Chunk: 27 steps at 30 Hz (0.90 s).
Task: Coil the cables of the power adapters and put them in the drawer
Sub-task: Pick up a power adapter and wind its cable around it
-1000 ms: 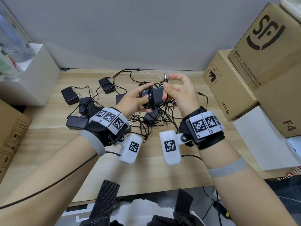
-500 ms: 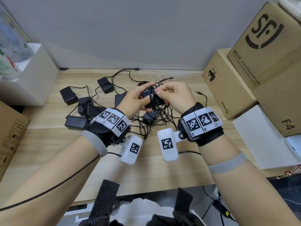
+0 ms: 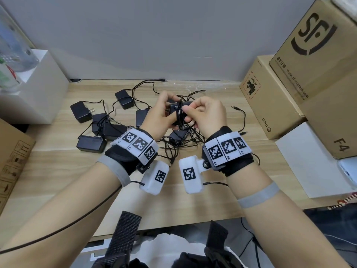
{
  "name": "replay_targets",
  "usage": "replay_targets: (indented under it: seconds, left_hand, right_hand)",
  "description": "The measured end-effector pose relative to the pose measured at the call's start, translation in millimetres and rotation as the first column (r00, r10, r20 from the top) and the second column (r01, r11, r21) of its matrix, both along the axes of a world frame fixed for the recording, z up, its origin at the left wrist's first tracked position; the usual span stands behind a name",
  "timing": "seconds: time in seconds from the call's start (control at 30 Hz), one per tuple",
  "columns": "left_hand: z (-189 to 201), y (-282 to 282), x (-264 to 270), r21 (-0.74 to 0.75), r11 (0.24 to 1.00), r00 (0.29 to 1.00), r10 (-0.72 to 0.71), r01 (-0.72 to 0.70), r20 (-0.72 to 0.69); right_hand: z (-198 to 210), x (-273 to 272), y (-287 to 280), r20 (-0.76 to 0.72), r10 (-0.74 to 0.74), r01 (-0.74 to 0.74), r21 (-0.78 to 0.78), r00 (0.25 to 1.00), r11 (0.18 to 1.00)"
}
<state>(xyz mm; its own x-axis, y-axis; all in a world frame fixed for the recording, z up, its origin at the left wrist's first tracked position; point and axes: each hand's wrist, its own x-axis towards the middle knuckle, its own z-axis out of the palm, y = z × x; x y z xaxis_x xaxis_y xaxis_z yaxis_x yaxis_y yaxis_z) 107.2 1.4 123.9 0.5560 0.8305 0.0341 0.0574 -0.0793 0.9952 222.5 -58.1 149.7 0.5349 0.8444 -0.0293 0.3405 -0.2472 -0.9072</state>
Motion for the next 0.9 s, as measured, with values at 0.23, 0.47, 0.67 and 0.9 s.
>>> replay_targets:
  seconds: [0.23, 0.47, 0.67, 0.9]
  left_hand:
    - [-0.8, 4.2, 0.7, 0.019, 0.998, 0.998, 0.058, -0.058, -0.018]
    - [-6.5, 4.2, 0.3, 0.105, 0.994, 0.995, 0.036, -0.026, -0.095]
    - [-6.6, 4.6, -4.2, 0.076, 0.997, 0.998, 0.037, -0.032, -0.059]
    - [0.6, -4.0, 2.1, 0.182, 0.978, 0.992, -0.081, 0.097, -0.092]
  right_hand:
    - [-1.1, -2.2, -1.6, -0.04, 0.087, -0.087, -0.011, 0.995, 0.996]
    - [-4.9, -4.1, 1.3, 0.005, -0.06, 0.059, 0.077, 0.998, 0.995]
    - [-4.5, 3.8, 1.3, 0.126, -0.001, -0.009, 0.078, 0.992, 0.997]
    - [-0.3, 9.1, 4.3, -0.154, 0.241, -0.263, -0.145, 0.958, 0.954]
